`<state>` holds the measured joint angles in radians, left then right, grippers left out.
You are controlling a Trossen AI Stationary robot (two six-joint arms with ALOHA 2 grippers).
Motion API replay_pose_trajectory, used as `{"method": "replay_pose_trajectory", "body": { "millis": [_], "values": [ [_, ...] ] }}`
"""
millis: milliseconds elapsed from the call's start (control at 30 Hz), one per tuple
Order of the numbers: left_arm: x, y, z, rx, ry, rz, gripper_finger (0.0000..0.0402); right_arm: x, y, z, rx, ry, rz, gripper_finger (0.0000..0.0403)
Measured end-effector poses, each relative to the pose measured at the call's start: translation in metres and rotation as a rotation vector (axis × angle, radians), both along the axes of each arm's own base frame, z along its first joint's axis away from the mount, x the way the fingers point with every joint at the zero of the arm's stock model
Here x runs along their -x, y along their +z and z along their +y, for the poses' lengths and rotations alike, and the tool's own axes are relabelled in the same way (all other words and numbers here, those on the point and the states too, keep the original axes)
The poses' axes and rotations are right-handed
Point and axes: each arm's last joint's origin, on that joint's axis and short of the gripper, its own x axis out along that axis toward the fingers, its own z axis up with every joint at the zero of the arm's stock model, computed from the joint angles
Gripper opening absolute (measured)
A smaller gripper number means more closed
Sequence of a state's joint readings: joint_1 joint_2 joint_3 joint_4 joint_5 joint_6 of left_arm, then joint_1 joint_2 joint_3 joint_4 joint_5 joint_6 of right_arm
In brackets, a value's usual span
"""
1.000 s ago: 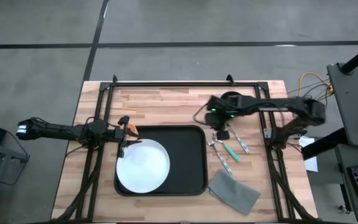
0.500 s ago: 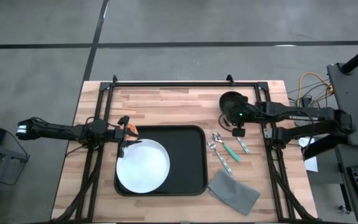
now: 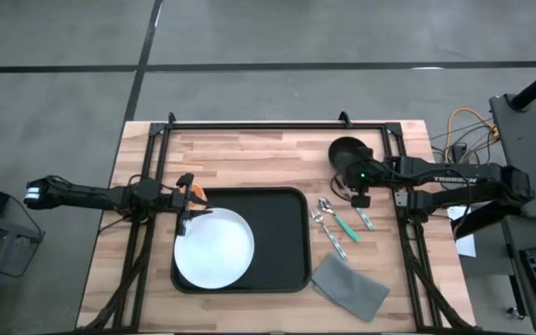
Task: Set up tray
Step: Put the black bowl on the plate
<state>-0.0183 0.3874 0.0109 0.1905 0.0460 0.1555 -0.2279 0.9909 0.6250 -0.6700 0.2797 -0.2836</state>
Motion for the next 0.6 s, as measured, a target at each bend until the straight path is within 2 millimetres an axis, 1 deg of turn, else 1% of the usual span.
{"method": "replay_pose_trajectory", "body": {
  "millis": [133,267,433,600],
  "values": [
    [0.0,0.0,0.0,0.0,0.0,0.001,0.0062,-0.003,0.003,-0.002,0.01,-0.008,-0.044,0.0095],
    [0.0,0.0,0.0,0.0,0.0,0.0,0.0062,-0.003,0.004,-0.01,0.004,-0.073,-0.077,0.0095],
    [0.0,0.0,0.0,0.0,0.0,0.0,0.0062,-0.001,0.0,-0.024,-0.062,-0.142,-0.085,0.0095],
    [0.0,0.0,0.0,0.0,0.0,0.0,0.0062,-0.003,-0.01,-0.037,-0.101,-0.183,-0.047,0.0096]
  ]
}}
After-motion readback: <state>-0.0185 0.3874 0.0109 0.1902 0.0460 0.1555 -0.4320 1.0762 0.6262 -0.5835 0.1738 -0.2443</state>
